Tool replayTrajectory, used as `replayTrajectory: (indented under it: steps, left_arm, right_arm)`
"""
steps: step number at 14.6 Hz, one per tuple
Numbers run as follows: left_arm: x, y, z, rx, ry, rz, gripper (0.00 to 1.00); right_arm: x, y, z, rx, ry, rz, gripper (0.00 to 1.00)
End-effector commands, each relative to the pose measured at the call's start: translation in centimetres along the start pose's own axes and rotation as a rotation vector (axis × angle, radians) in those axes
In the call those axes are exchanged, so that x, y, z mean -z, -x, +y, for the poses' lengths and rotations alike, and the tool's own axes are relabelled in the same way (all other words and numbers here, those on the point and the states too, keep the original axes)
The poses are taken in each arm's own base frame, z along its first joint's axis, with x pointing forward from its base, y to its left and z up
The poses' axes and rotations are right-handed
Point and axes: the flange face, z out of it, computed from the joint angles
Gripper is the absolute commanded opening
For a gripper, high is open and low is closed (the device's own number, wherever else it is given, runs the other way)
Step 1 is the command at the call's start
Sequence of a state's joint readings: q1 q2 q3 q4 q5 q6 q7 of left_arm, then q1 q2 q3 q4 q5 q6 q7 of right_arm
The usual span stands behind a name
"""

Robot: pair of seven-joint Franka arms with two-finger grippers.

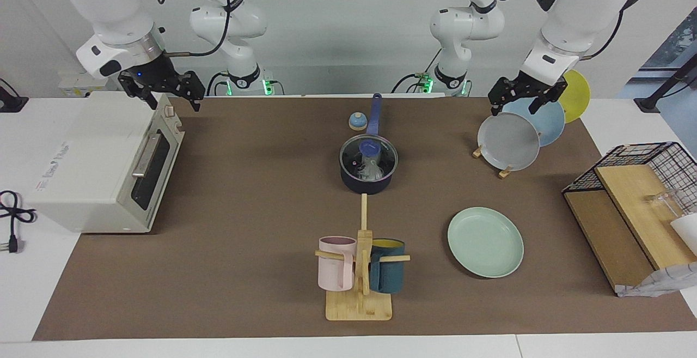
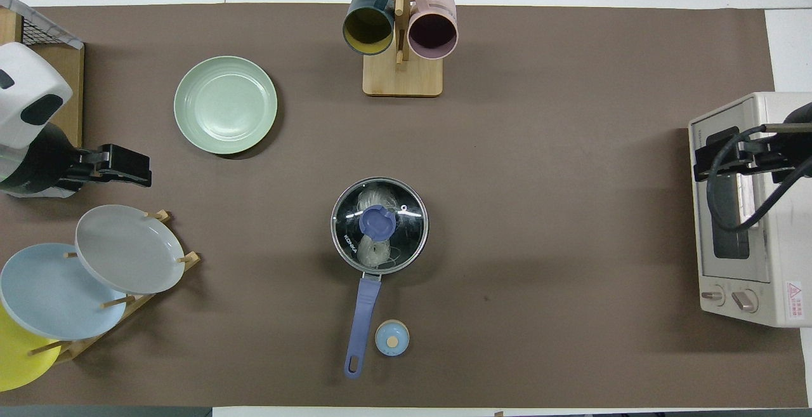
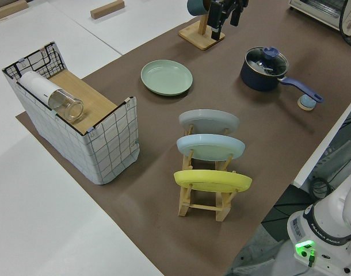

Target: Transfer vermicelli from plate to pot

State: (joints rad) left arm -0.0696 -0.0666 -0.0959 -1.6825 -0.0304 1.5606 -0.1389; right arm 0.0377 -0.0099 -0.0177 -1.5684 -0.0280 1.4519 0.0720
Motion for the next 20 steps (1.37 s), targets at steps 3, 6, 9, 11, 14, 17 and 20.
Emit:
replayTrajectory:
  steps: [3,6,9,11,14,17,20]
  left_arm:
    - [0.4,0.6,-0.4,0.004,-0.021,0.006,1.00]
    - [0.4,0.6,-0.4,0.004,-0.021,0.006,1.00]
    - [0.4,0.6,-0.4,0.004,-0.021,0.006,1.00]
    - [0.4,0.6,-0.5,0.007,-0.021,0.006,1.00]
    - [0.4,0.6,-0.4,0.005,-0.021,0.006,1.00]
    - [0.4,0.6,-0.3,0.002,-0.021,0.006,1.00]
    - [0.4,0.6,-0.4,0.004,-0.021,0.006,1.00]
  right_arm:
    - [0.4,0.2,0.6,0.021,-0.009,-0.005,1.00]
    - [0.7,0.3,1.3,0.031,-0.013,-0.002,1.00]
    - [0.6,0.2,1.2,0.052,-0.014,0.004,1.00]
    - [0.8,0.3,1.1,0.053,-0.017,0.010,1.00]
    - [0.9,0.3,0.7,0.064,-0.015,0.014,1.00]
    - [0.8,0.3,1.3,0.054,-0.018,0.017,1.00]
    - [0.9,0.3,0.2,0.076,-0.016,0.020,1.00]
